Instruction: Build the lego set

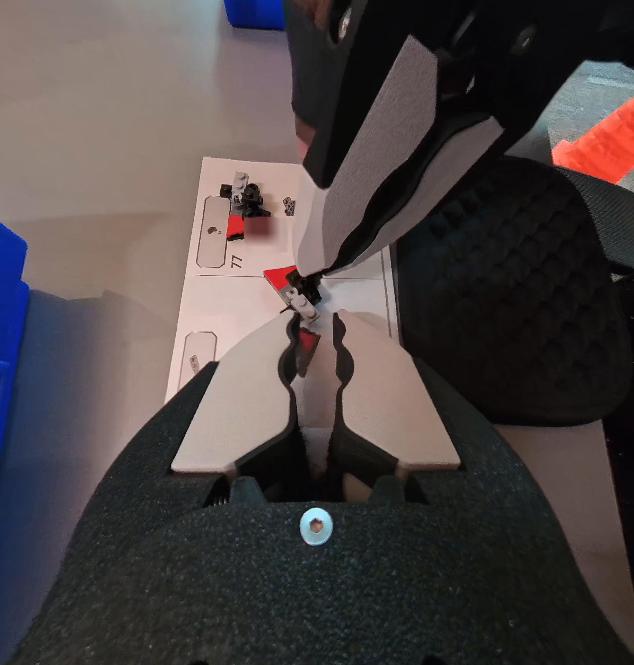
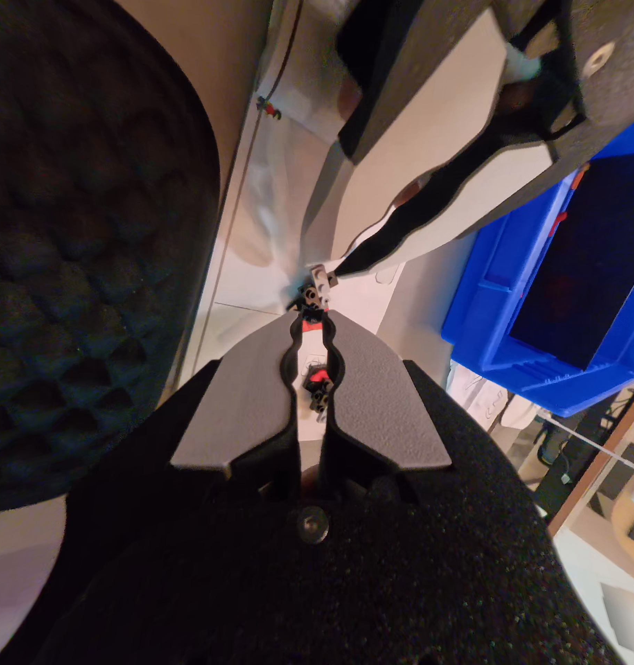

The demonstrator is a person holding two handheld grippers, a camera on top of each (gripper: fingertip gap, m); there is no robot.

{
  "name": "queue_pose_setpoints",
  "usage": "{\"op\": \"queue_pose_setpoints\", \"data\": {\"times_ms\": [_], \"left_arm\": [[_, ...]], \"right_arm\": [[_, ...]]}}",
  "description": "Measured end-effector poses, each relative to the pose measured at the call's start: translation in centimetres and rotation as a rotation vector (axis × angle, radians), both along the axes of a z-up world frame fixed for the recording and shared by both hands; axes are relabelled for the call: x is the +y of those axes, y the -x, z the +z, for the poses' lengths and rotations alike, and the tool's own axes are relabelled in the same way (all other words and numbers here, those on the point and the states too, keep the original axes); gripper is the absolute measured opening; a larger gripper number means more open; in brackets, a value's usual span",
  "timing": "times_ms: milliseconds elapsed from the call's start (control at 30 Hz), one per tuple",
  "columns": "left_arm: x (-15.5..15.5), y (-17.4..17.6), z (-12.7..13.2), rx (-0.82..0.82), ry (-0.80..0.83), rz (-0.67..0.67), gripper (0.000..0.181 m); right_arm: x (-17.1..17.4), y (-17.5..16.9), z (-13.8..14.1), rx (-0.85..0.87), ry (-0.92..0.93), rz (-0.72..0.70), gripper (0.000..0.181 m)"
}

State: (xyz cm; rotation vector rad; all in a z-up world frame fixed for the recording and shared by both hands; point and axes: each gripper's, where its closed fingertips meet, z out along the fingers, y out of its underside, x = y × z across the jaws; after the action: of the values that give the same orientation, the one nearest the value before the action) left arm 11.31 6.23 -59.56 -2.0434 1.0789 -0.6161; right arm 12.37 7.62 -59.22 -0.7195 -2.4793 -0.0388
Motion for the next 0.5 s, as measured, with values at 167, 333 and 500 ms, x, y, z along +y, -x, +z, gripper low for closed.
{"op": "queue_pose_setpoints", "data": {"times_ms": [167,333,500], "left_arm": [[-1.2,0.5,1.9,0.068,0.033,-0.114,0.035],[0.1,0.7,2.5,0.226,-0.124,-0.4,0.031],[2.7,0.2,1.3,0.223,-0.236,-0.582,0.001]], "right_arm": [[0.2,-0.6,0.3,-0.029,0.017,0.048,0.01],[-0.1,-1.1,0.2,-0.042,0.043,0.069,0.01],[-0.4,-1.6,0.2,-0.014,0.068,0.051,0.01]]}}
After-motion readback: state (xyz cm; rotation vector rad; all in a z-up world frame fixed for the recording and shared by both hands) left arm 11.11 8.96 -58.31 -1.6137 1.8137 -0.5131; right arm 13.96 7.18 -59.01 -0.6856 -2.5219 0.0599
